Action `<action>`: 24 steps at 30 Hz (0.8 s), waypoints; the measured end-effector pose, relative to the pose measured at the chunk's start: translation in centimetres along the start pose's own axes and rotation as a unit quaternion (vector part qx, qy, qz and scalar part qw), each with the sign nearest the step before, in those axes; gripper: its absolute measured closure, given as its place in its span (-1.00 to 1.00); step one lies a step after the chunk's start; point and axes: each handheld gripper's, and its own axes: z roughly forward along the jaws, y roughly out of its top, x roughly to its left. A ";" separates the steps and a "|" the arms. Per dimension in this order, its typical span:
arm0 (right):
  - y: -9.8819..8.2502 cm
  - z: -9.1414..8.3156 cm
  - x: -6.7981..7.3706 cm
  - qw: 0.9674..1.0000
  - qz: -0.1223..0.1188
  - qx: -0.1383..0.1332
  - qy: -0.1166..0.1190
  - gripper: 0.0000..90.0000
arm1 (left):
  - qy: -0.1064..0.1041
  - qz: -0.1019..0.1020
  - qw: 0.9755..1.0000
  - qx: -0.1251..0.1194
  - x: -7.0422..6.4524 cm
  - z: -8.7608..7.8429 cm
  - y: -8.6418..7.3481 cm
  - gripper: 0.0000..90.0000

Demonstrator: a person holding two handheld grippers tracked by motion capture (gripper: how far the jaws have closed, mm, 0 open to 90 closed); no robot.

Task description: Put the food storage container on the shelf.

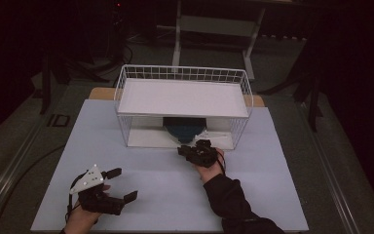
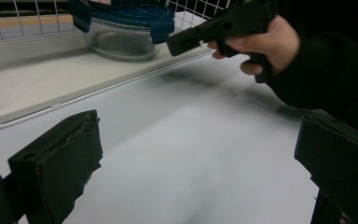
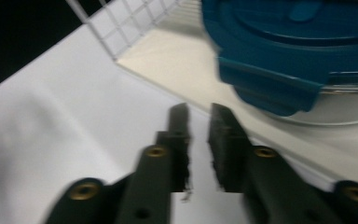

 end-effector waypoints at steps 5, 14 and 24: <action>-0.4 -1.4 1.1 0.999 -0.020 -0.024 -0.011 -0.11 | -0.003 0.003 1.000 0.000 -0.1 0.0 0.0 -0.98; -1.1 -3.1 1.0 0.999 -0.017 -0.037 0.013 -0.68 | -0.008 0.004 1.000 0.000 -0.1 0.1 0.0 -0.98; -2.2 -5.3 0.8 0.999 -0.012 -0.039 0.009 -0.68 | -0.011 0.005 1.000 0.000 -0.2 0.1 0.0 -0.98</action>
